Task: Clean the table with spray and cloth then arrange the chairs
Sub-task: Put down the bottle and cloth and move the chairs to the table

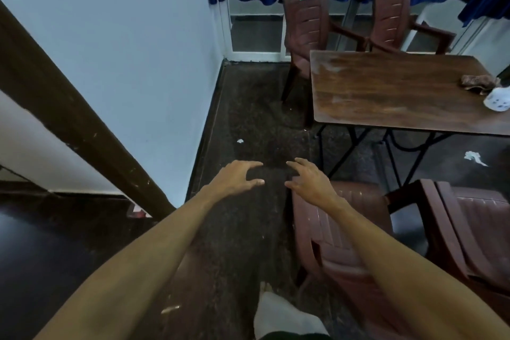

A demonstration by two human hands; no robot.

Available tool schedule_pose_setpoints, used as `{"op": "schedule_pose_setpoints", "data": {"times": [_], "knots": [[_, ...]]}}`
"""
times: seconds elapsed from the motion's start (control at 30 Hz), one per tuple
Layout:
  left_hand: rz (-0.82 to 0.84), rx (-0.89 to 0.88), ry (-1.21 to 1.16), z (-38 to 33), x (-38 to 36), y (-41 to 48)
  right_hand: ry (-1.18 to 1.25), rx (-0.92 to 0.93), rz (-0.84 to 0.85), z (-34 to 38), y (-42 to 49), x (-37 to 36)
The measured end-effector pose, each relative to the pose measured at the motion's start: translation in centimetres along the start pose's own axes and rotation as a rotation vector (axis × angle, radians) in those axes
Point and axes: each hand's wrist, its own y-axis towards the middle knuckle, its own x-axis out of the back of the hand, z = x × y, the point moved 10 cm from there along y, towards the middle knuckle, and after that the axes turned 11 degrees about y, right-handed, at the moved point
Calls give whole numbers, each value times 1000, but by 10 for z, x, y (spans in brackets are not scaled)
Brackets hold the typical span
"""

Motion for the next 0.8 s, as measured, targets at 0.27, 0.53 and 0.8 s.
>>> {"op": "schedule_pose_setpoints", "data": {"times": [0.27,0.53,0.8], "knots": [[31,-25,20,88,53,140,28,-32,-20,18,174,-1],[47,-54,4,166,124,298,43,-38,-62,40,345,40],[29,-88,-19,252,165,481,53,-105,-107,27,536,67]]}}
